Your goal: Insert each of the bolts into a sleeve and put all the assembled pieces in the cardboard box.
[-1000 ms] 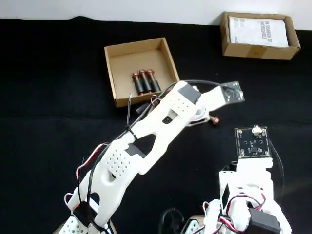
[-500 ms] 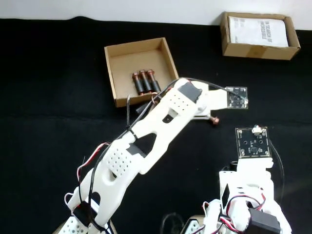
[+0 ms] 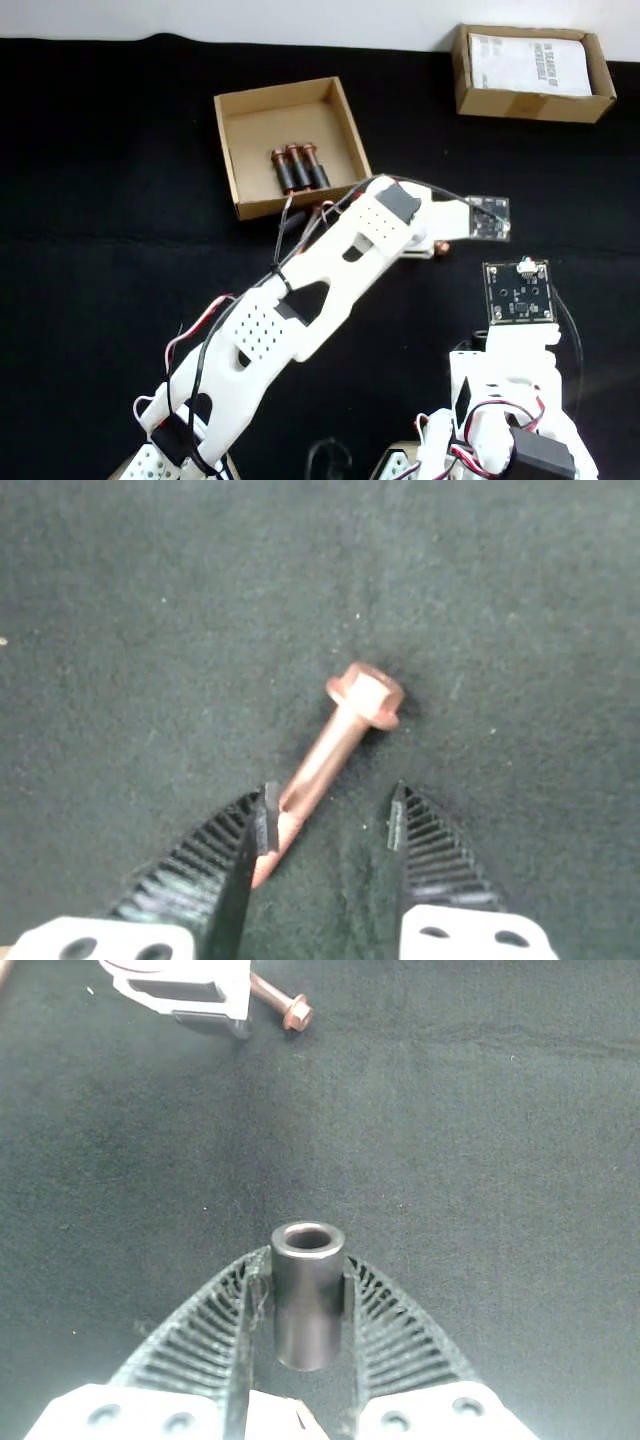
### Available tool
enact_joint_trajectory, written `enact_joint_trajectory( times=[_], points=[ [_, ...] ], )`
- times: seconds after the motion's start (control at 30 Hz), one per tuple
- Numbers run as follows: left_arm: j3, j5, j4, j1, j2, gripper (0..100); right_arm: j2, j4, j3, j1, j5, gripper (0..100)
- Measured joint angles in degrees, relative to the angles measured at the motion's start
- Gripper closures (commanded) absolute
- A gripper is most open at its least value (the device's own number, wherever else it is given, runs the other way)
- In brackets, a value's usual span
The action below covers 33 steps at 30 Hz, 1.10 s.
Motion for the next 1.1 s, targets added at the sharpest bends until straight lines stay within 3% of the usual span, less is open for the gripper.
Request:
enact_joint_trajectory(
  times=[0.23, 0.3, 0.37, 0.53, 0.7, 1.1],
  points=[
    [-0.09, 0.0, -2.99, 3.08, 0.35, 81, 0.0, 0.0, 0.0, 0.0, 0.0, 99.1],
    [-0.18, 0.0, -3.69, 3.6, 1.32, 87, 0.0, 0.0, 0.0, 0.0, 0.0, 99.1],
    [-1.05, 0.0, -4.22, 3.78, 2.64, 99, 0.0, 0.0, 0.0, 0.0, 0.0, 99.1],
    [-4.84, 0.0, -3.96, 4.48, 5.8, 99, 0.0, 0.0, 0.0, 0.0, 0.0, 99.1],
    [-8.09, 0.35, 1.67, 3.16, 6.42, 99, 0.0, 0.0, 0.0, 0.0, 0.0, 99.1],
    [-34.46, 30.07, 17.93, -4.31, 6.68, 99, 0.0, 0.0, 0.0, 0.0, 0.0, 99.1]
  ],
)
